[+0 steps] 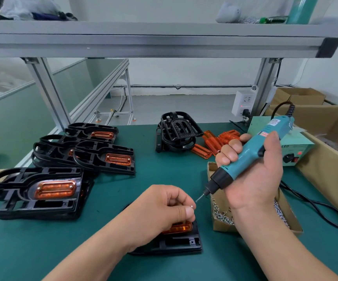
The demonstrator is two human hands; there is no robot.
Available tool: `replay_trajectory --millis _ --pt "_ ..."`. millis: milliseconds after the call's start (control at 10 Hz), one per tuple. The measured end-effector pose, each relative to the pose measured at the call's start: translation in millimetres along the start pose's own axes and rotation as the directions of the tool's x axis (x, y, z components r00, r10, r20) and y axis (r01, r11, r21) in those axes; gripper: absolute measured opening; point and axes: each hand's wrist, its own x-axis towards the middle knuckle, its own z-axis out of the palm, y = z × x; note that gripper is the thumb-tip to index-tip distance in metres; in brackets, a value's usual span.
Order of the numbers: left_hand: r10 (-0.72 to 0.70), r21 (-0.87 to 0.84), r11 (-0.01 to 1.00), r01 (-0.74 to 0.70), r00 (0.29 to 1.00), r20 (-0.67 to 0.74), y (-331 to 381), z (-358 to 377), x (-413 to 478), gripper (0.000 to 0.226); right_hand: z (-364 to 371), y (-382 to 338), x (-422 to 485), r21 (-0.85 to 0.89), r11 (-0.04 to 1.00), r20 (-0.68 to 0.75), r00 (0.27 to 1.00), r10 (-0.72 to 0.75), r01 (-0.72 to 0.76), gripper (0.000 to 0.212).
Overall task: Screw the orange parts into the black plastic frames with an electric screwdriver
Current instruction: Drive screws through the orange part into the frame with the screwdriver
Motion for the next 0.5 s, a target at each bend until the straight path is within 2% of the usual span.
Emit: replay_trajectory --millis 500 --pt "-0.005 0.030 1.000 0.004 1.000 0.028 -2.0 1.8 0.5 0.009 0.1 6.8 -4.7 -0.051 0.998 0.059 0.998 0.031 -0.028 0.041"
